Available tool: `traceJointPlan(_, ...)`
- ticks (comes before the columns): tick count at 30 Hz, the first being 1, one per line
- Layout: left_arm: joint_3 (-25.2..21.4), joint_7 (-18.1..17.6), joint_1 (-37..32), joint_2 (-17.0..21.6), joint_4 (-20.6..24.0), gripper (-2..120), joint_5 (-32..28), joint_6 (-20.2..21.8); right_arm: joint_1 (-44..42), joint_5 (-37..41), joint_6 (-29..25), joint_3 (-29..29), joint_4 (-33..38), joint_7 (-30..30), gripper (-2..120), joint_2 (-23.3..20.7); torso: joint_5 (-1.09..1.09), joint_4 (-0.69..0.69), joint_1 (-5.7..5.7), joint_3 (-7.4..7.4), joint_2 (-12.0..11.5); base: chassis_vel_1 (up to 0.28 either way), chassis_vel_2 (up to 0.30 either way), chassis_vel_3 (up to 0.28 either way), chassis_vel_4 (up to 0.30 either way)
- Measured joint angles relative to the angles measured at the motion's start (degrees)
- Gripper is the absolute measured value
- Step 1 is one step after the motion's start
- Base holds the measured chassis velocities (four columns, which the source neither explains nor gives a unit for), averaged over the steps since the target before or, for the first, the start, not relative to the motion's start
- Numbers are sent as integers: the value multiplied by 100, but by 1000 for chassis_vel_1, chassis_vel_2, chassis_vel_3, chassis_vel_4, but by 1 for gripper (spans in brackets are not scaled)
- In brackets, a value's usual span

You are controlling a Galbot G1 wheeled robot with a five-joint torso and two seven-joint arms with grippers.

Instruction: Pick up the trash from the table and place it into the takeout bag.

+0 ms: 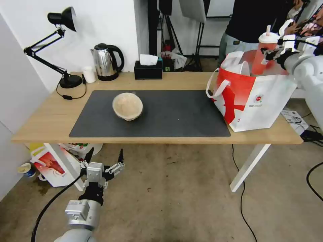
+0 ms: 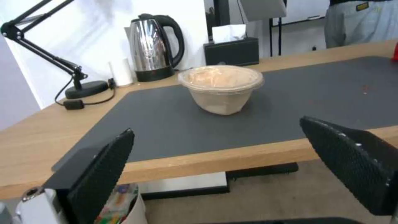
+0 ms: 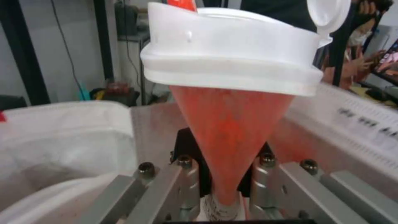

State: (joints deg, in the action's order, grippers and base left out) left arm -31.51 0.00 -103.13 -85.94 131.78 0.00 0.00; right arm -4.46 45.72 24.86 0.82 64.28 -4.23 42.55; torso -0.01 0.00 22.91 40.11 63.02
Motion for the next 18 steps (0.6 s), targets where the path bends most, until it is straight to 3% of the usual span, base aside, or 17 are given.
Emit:
traceJointPlan(5,0,0,0,0,0,100,0,0,-141,-3,11,-70,129,-68,10,-29,0,0,0,0,0,0,0,0,0)
traceJointPlan(18,0,0,0,0,0,100,0,0,-299,-45,203,-238,652,-292,57,-336,0,0,0,0,0,0,0,0,0)
